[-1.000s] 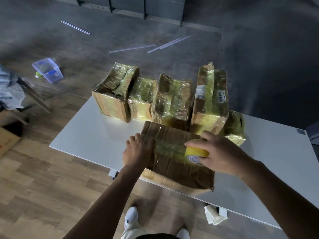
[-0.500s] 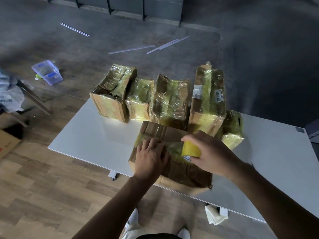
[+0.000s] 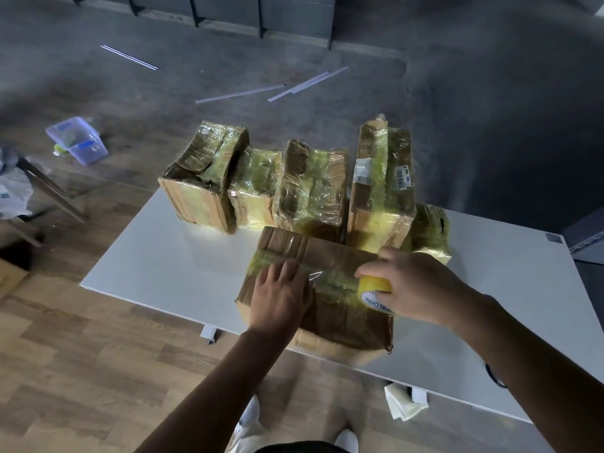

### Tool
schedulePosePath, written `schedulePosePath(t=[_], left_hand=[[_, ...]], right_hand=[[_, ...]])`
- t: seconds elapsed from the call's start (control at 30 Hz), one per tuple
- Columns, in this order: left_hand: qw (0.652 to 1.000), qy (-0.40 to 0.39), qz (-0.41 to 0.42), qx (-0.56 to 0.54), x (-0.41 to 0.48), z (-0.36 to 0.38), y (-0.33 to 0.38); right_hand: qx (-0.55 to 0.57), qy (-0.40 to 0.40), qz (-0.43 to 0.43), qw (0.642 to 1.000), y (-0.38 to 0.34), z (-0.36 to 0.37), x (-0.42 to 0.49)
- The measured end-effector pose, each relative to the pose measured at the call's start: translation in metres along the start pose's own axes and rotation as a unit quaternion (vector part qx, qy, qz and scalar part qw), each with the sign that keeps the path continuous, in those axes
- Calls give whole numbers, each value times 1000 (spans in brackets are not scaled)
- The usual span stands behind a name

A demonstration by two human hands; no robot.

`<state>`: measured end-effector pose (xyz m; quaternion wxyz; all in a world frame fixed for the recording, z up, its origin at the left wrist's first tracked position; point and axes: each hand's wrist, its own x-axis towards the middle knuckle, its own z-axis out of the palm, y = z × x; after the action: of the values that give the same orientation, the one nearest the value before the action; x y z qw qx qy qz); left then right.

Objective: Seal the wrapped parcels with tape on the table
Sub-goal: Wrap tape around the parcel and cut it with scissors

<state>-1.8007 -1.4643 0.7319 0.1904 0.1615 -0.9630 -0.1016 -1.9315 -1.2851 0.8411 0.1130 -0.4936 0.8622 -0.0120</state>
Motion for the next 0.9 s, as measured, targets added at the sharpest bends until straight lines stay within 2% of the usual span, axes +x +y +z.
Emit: schedulePosePath(t=[0.13,0.23,0.37,0.47,0.57,0.63,0.8,0.9], left_hand=[[992,-23,121,-38,-10,5,14],[988,-108,109,-34,-23,8,23],[971,-192,144,0,-19,0,15],[958,-210,185,67,-13,-2,10],[961,-197,188,55,-16,2,8],[965,-188,181,36,-17,2,7],[972,-173,155,18,-15,1,9],[969,-183,164,22,-13,2,9]], right_hand=[[-13,2,-22,1000,-11,4,6],[16,14,-30,999,-10,6,4],[130,73,-15,989,6,15,-12],[197,118,-16,973,18,30,-25],[229,126,-23,965,24,39,-30],[203,124,-32,971,25,33,-31],[23,76,-47,996,48,8,-44],[-1,33,-36,999,56,13,-51]])
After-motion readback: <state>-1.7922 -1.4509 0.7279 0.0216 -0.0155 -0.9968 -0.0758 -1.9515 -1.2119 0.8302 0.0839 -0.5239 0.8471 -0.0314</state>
